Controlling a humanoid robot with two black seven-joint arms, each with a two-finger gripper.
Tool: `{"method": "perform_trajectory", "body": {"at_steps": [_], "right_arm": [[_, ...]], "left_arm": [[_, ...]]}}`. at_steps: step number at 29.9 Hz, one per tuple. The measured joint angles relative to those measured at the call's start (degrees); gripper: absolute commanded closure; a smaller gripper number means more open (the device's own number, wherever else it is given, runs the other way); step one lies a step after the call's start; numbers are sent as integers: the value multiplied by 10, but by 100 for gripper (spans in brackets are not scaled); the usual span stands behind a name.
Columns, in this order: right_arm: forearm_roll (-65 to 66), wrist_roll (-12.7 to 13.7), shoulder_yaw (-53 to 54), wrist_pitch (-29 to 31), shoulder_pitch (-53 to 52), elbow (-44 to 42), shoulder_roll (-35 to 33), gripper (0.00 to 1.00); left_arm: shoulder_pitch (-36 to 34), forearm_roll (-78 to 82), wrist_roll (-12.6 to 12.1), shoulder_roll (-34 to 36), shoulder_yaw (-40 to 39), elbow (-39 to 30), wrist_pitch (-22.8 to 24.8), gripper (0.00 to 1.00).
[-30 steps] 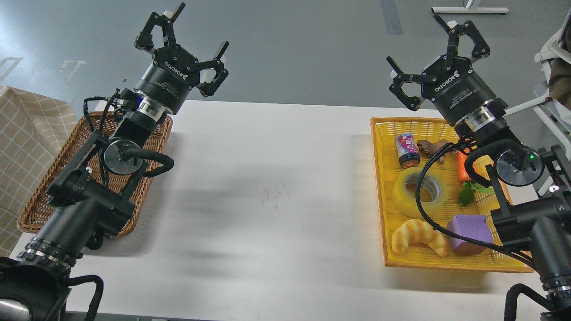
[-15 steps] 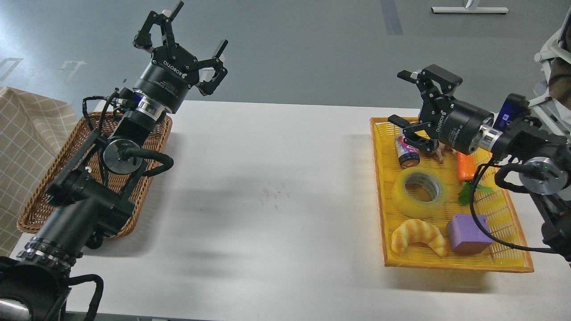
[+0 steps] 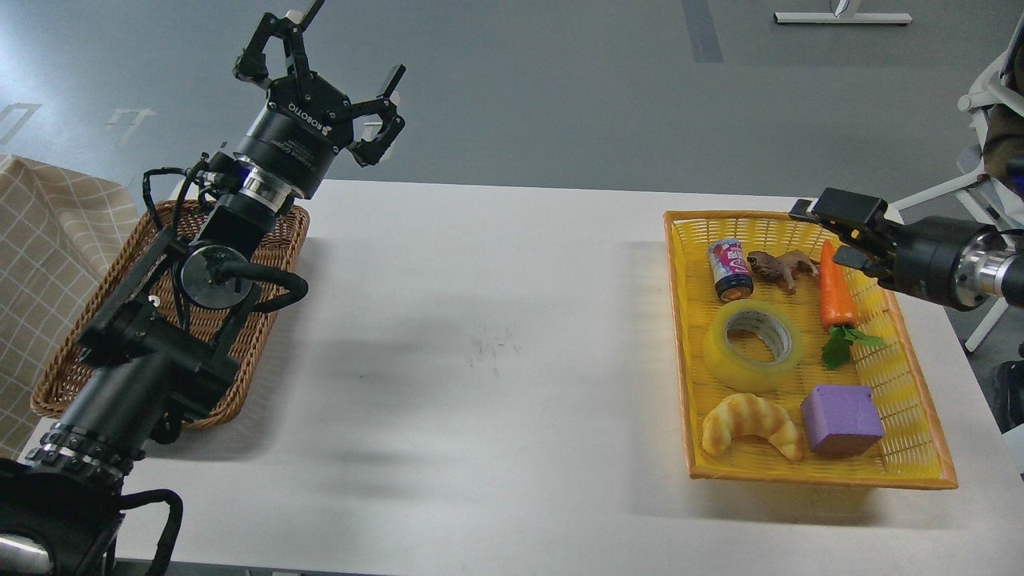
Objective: Place and transfer tape with both arms
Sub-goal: 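Lower the right gripper into the yellow tray beside the tape roll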
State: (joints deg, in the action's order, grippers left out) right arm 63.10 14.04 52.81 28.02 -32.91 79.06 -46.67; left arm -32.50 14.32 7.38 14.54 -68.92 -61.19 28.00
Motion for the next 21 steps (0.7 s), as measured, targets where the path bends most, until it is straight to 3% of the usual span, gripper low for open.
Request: {"method": "perform_trajectory", "body": {"at_steps": [5, 21], "right_arm": [[68, -6, -3, 0, 3, 1, -11, 0], [78, -6, -5, 0, -2, 0, -18, 0]], "left_arm": [[0, 0, 0, 1, 0, -1, 0, 2], [1, 1, 0, 3, -9, -3, 0, 2]]}}
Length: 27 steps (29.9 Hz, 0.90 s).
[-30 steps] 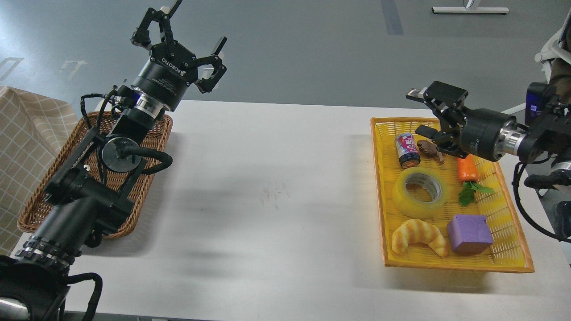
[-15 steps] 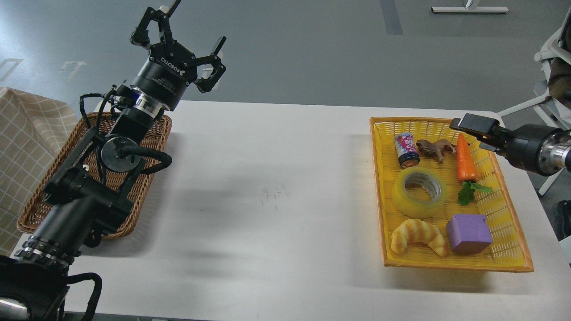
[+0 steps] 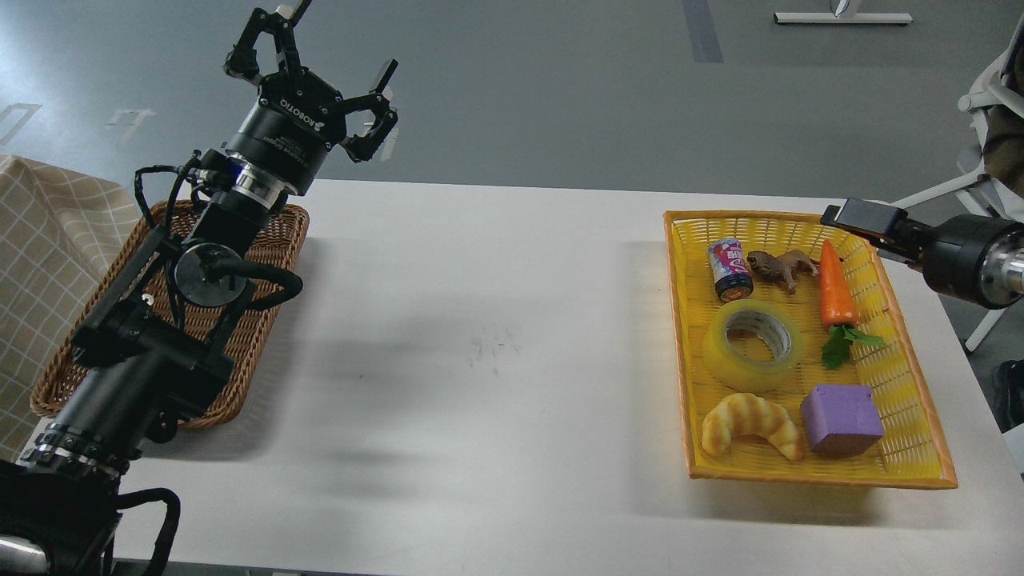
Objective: Place and transfer tape with both arms
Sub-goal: 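Lower the right gripper into the yellow tray beside the tape roll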
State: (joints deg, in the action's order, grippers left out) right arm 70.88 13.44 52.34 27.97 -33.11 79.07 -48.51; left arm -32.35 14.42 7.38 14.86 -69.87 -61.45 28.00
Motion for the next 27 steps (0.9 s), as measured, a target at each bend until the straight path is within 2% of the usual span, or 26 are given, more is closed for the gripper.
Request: {"method": "perform_trajectory", "body": {"at_steps": [14, 27], "right_arm": [[120, 1, -27, 0, 4, -2, -28, 0], [199, 1, -75, 0, 4, -16, 24, 1]], "left_arm": [[0, 0, 0, -2, -1, -2, 0, 2], [0, -1, 0, -4, -2, -2, 0, 2]]}}
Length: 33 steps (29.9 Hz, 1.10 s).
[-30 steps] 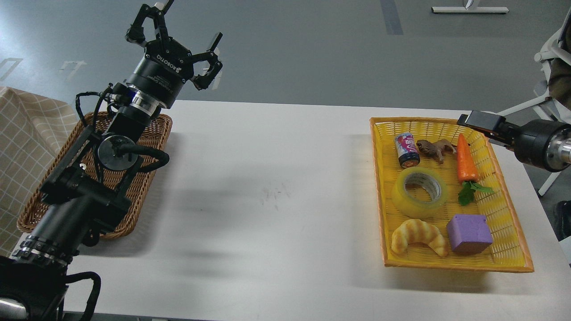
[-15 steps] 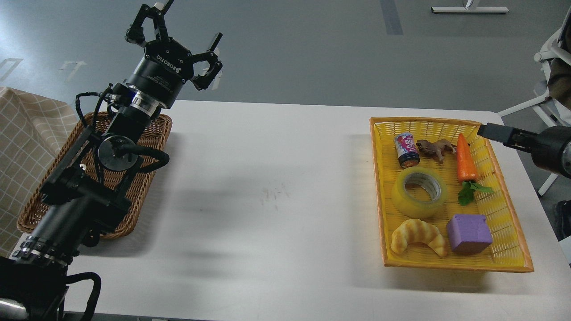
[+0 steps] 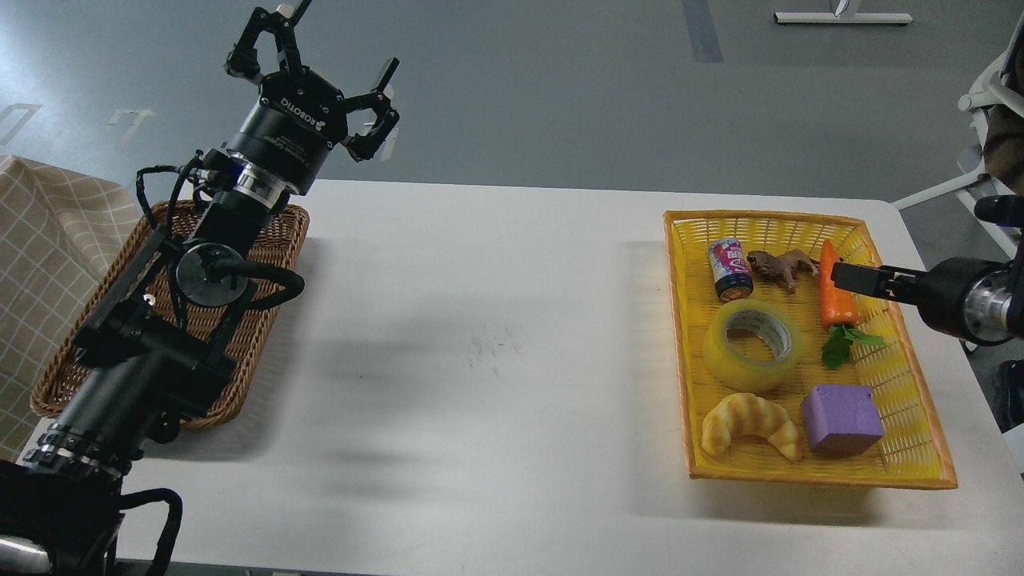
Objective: Place and transfer tape with both arms
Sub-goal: 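Lower the right gripper into the yellow tray beside the tape roll, then grasp the yellow tape roll through its hole with the right gripper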
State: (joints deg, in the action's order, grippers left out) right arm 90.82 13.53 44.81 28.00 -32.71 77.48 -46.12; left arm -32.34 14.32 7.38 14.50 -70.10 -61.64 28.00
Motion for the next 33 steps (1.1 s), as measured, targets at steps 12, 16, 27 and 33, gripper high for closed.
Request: {"method": "perform_trajectory", "body": {"at_steps": [12, 16, 27, 33], "right_arm": [[27, 0, -32, 0, 0, -21, 38, 3], [28, 0, -36, 0, 0, -21, 46, 4], [40, 0, -56, 0, 0, -20, 59, 22], [41, -1, -63, 0, 0, -21, 61, 34]], "left_arm": [[0, 0, 0, 1, 0, 0, 0, 2], [0, 0, 0, 0, 0, 0, 0, 2], [1, 0, 0, -1, 0, 0, 0, 2], [2, 0, 0, -1, 0, 0, 0, 2]]}}
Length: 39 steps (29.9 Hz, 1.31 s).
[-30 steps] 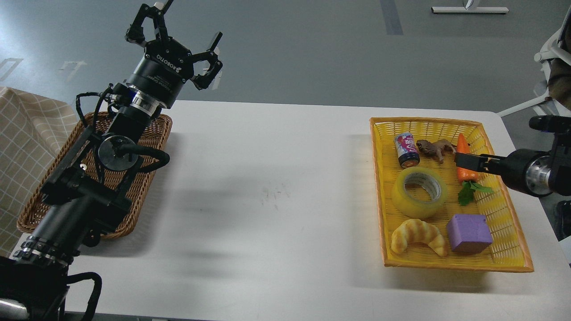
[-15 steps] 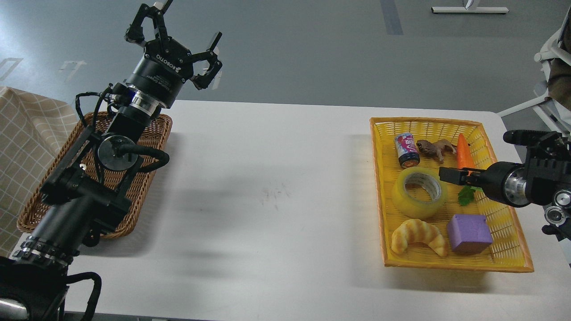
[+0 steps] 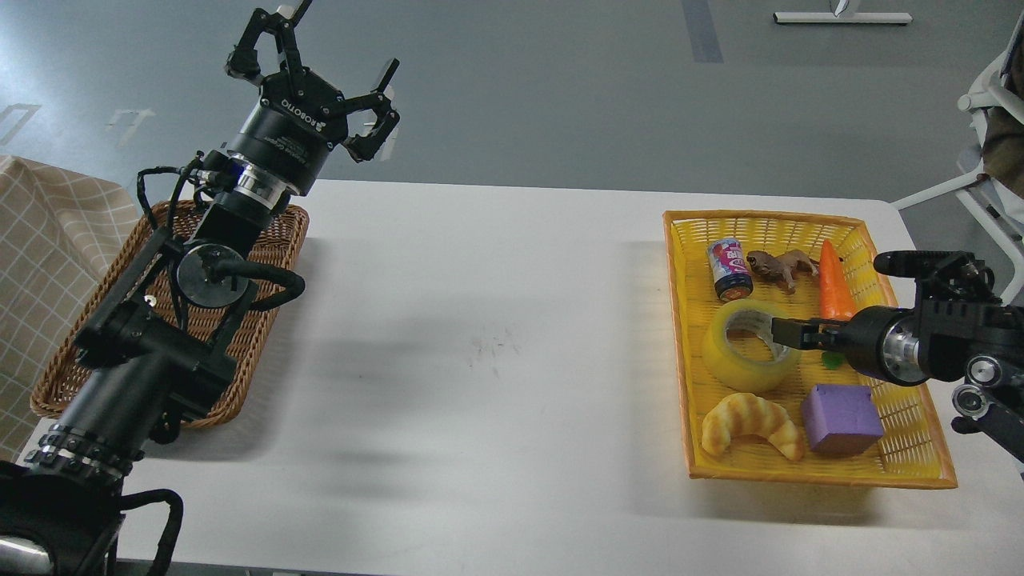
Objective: Place and transfer tape with both arms
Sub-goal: 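Grasp the yellow tape roll through its hole with the right gripper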
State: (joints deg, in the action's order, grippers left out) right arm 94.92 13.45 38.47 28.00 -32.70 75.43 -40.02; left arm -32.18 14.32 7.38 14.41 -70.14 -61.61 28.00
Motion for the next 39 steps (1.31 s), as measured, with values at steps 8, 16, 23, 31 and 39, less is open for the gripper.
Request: {"method": "perform_trajectory", "body": {"at_steps": [8, 16, 23, 31, 39], "right_arm": [[3, 0, -13, 0, -5, -1, 4, 43], [4, 0, -15, 0, -6, -3, 8, 44], [4, 0, -16, 0, -6, -16, 15, 47], [5, 0, -17, 0, -6, -18, 21, 67], [6, 0, -21, 0, -7, -36, 32, 90]], "left_arm": [[1, 0, 0, -1, 0, 0, 0, 2], [1, 0, 0, -3, 0, 0, 0, 2], [2, -1, 0, -4, 0, 0, 0, 2], [3, -1, 1, -5, 0, 1, 0, 2], [3, -1, 1, -5, 0, 1, 0, 2]]}}
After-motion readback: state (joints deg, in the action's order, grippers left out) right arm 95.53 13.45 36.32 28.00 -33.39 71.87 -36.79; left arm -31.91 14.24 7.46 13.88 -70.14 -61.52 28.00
